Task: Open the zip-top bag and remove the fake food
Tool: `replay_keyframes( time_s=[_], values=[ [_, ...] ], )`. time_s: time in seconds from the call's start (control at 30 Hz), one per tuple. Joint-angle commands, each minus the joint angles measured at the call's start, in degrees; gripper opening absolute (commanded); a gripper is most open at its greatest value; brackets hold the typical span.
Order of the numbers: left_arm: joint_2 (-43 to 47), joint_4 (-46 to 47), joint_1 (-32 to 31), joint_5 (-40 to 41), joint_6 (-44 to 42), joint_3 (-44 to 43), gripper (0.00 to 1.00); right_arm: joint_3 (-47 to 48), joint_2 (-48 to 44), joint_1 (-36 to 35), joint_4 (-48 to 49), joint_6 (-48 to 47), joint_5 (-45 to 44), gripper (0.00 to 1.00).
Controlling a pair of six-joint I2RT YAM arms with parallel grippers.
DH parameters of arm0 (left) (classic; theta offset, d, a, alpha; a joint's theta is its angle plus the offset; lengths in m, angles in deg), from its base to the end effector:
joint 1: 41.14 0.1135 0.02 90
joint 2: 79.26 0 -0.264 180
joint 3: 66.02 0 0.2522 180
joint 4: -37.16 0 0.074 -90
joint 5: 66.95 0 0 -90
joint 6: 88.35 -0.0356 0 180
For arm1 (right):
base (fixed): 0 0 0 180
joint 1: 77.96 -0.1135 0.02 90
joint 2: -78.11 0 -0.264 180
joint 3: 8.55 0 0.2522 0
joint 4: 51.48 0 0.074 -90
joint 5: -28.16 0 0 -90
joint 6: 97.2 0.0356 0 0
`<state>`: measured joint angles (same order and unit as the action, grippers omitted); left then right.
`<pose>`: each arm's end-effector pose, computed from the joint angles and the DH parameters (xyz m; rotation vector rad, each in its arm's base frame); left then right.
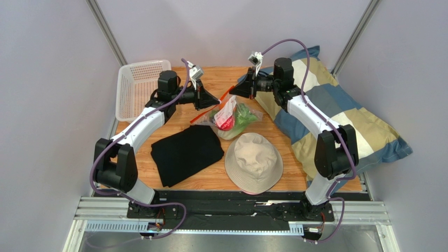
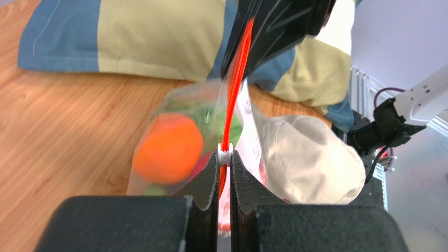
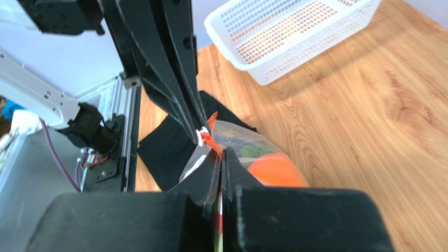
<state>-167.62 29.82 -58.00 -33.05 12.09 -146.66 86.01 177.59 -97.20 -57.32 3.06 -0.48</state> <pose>0.3292 -0.1307 0.3191 0.8092 1.7021 -1.2190 0.3713 0.1627 0.3353 -0.9386 1.5841 1.2965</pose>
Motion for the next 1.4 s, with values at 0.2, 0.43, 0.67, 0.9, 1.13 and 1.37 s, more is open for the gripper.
replay_keyframes(
  time_s=[0.2,0.43,0.67,0.9,1.13,1.37],
  values=[
    [14.7,-18.9,1.0,19.1,1.1,11.0,0.0,3.4,2.0,2.4,15.1,11.1,-13.2,0.0],
    [25.2,-20.1,0.9,21.0,10.0,20.3,0.0,7.2,9.1,-0.1,22.0,19.3,-17.3,0.0],
    [23.8,-19.1,-3.7,22.8,15.6,19.2,0.0,14.3,15.4,-1.2,16.1,21.9,-17.5,0.0],
    [19.8,-21.5,-4.5,22.3,18.0,17.6,0.0,24.2,19.0,-1.3,-2.0,21.4,-23.2,0.0],
    [13.8,-22.3,-4.6,20.8,15.9,10.2,0.0,35.1,21.9,-3.5,-25.7,21.8,-28.6,0.04],
    [10.7,-18.0,-4.6,18.1,20.6,7.0,0.0,42.3,18.8,-3.6,-51.7,26.6,-40.7,1.0]
  ],
)
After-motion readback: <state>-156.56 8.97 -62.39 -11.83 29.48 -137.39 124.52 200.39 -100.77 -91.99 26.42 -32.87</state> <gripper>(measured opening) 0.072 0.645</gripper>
